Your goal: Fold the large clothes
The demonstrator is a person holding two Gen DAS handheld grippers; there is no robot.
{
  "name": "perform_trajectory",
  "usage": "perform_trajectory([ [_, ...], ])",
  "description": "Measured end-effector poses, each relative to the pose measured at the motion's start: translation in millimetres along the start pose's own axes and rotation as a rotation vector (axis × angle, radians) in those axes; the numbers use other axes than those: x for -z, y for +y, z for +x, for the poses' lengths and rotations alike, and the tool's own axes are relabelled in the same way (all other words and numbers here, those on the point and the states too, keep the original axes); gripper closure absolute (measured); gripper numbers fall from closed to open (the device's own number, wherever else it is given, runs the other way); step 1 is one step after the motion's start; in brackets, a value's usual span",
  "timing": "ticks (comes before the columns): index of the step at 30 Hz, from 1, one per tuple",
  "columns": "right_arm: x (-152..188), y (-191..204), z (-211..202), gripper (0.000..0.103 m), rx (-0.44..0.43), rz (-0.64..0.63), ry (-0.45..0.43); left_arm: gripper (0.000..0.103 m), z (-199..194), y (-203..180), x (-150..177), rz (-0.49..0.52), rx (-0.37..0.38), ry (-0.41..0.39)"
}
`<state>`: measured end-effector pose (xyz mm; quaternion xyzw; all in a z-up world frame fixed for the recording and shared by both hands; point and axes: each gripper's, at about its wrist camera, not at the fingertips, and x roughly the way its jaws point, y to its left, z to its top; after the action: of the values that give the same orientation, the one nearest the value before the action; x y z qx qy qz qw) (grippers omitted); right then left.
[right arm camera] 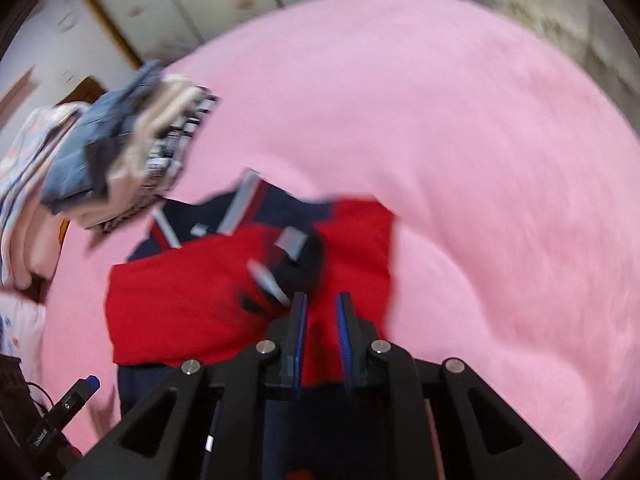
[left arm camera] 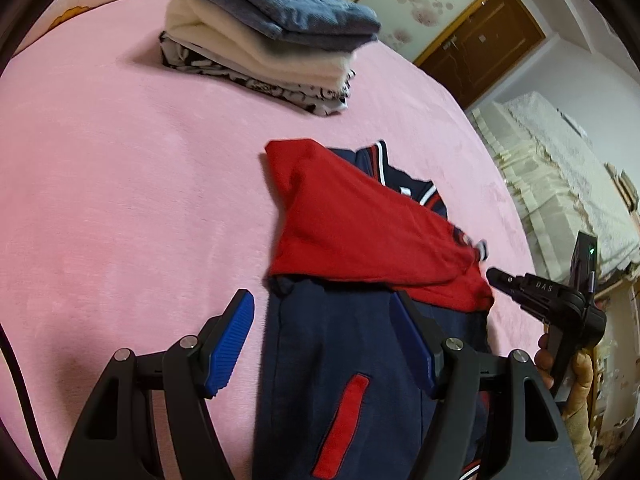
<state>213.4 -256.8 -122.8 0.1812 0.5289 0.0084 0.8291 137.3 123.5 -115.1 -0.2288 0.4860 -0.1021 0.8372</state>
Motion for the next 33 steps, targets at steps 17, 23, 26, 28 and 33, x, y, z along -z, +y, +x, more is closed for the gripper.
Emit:
perform_trajectory([
  [17, -12, 48, 37, 0.048, -0.088, -0.257, -0.003, 0.034, 55, 24, -64, -0.037, 0.071, 0.032],
  [23, -5, 51, 41, 0.091, -0.131, -0.283, -0.003, 0.035, 84, 21, -73, -0.026, 0.074, 0.088],
  [26, -2, 42, 13, 0.091, -0.165, -0.223, -0.066, 0.035, 87, 18, -77, -0.037, 0.096, 0.088],
  [28, 1, 32, -1, 0.091, -0.188, -0.165, -0.087, 0.035, 90, 16, -80, -0.046, 0.119, 0.088],
  [33, 6, 16, 15, 0.091, -0.158, -0.104, -0.032, 0.053, 99, 13, -85, -0.051, 0.112, 0.092],
])
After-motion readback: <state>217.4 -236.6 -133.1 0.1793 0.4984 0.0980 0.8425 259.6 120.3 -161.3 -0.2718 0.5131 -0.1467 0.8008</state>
